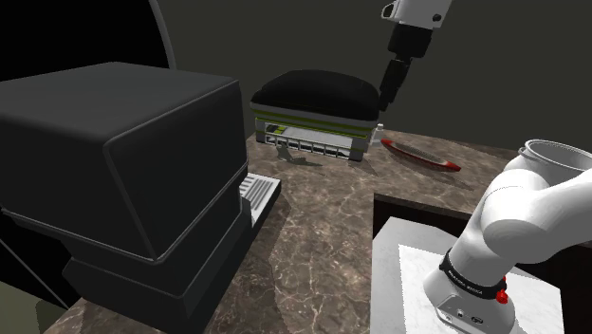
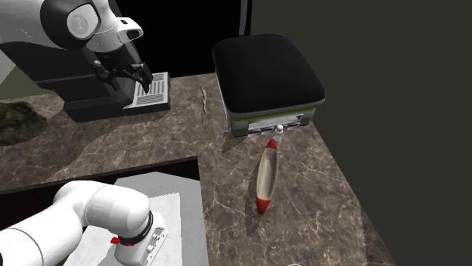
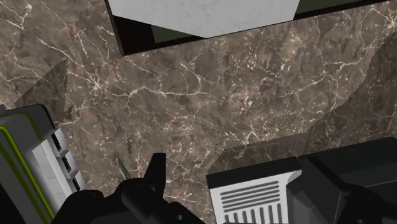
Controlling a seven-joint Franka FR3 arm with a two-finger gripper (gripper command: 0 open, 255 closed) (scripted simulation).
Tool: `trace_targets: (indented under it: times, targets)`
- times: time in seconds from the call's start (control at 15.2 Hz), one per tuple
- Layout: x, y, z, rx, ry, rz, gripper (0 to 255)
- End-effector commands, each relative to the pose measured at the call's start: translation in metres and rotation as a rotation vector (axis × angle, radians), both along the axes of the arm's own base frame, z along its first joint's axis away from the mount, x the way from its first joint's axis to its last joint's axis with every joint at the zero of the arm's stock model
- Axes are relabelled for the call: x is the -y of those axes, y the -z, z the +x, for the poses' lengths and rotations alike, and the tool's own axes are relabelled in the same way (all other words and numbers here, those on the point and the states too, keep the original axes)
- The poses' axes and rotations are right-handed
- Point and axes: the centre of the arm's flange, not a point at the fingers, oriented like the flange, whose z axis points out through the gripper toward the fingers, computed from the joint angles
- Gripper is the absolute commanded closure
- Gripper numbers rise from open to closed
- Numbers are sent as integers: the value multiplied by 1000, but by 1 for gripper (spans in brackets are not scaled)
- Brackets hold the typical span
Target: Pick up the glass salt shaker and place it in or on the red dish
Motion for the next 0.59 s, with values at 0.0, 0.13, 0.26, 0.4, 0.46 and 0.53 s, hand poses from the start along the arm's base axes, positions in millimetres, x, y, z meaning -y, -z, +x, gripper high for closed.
trace_targets:
  times: [0.0, 0.13, 0.26, 0.4, 0.46, 0.53]
  targets:
    - [0, 0, 0, 0, 0, 0, 0]
    - [21, 13, 7, 6, 8, -4, 0]
    - [42, 26, 13, 12, 16, -7, 0]
    - [63, 39, 20, 18, 24, -11, 0]
    - [74, 45, 23, 21, 28, -13, 0]
    - [85, 51, 26, 24, 32, -15, 0]
